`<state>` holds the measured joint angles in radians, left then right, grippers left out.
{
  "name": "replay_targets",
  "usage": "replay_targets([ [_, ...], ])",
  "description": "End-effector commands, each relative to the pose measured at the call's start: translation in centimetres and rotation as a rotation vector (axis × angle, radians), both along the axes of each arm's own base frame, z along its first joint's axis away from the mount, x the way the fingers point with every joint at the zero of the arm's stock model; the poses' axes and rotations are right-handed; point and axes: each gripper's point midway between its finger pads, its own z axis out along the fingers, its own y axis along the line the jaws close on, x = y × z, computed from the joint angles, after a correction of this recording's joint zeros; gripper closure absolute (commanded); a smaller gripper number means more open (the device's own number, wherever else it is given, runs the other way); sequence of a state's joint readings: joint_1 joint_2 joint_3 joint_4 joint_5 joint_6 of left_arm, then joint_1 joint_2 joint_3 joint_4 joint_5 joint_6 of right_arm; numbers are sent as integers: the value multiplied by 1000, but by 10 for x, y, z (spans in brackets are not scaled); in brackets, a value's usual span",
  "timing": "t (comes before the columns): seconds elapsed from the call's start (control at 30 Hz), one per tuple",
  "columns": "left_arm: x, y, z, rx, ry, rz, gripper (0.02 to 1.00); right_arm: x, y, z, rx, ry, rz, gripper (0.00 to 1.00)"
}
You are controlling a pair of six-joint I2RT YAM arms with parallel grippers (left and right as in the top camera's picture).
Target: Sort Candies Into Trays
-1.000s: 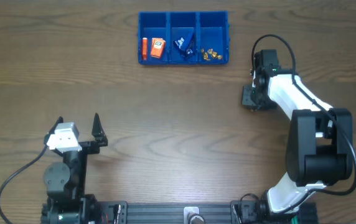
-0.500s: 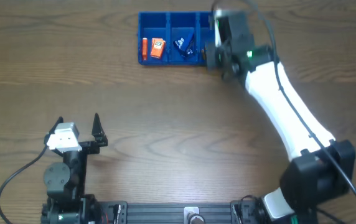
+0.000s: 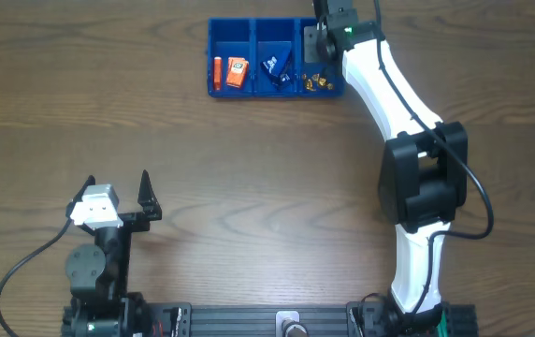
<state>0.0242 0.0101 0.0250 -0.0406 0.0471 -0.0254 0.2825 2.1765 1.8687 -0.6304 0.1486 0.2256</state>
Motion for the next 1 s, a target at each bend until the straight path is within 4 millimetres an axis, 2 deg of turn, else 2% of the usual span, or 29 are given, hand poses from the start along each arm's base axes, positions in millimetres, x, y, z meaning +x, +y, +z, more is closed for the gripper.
replay_targets([
  [0.03, -1, 1, -17, 0, 50, 5, 20, 6, 0, 2, 7, -16, -16, 437],
  [0.07, -1, 1, -17, 0, 50, 5, 20, 6, -1, 2, 6, -15, -18, 380],
  [0.17, -1, 1, -17, 0, 49, 5, 20, 8, -8, 2, 6, -17, -29, 64],
  [0.2, -1, 1, -17, 0, 49, 5, 20, 8, -10, 9, 10, -30, -33, 1],
  [0.3, -1, 1, -17, 0, 49, 5, 20, 1, -43, 47, 14, -64, -81, 1],
  [0.37, -1, 1, -17, 0, 50, 5, 20, -16, -74, 90, -11, -111, -91, 1],
  [0.4, -1, 1, -17, 0, 50, 5, 20, -30, -91, 117, -27, -157, -94, 1],
  [0.47, -1, 1, -17, 0, 49, 5, 20, -62, -122, 160, -60, -247, -105, 1],
  [0.5, -1, 1, -17, 0, 50, 5, 23, -78, -133, 173, -66, -283, -121, 1],
  [0.53, -1, 1, -17, 0, 50, 5, 20, -103, -149, 186, -68, -333, -154, 1],
  [0.6, -1, 1, -17, 0, 50, 5, 20, -142, -166, 199, -67, -417, -195, 3],
  [0.63, -1, 1, -17, 0, 49, 5, 20, -169, -173, 201, -67, -471, -215, 1],
  [0.67, -1, 1, -17, 0, 49, 5, 20, -186, -176, 200, -67, -506, -228, 3],
  [0.7, -1, 1, -17, 0, 50, 5, 20, -213, -179, 193, -67, -553, -241, 3],
  [0.77, -1, 1, -17, 0, 50, 5, 20, -248, -176, 174, -59, -594, -235, 3],
  [0.8, -1, 1, -17, 0, 49, 5, 20, -267, -165, 156, -23, -608, -187, 1],
  [0.9, -1, 1, -17, 0, 50, 5, 20, -303, -123, 110, 134, -663, -7, 1],
  [1.0, -1, 1, -17, 0, 49, 5, 20, -315, -107, 81, 180, -744, 73, 1],
])
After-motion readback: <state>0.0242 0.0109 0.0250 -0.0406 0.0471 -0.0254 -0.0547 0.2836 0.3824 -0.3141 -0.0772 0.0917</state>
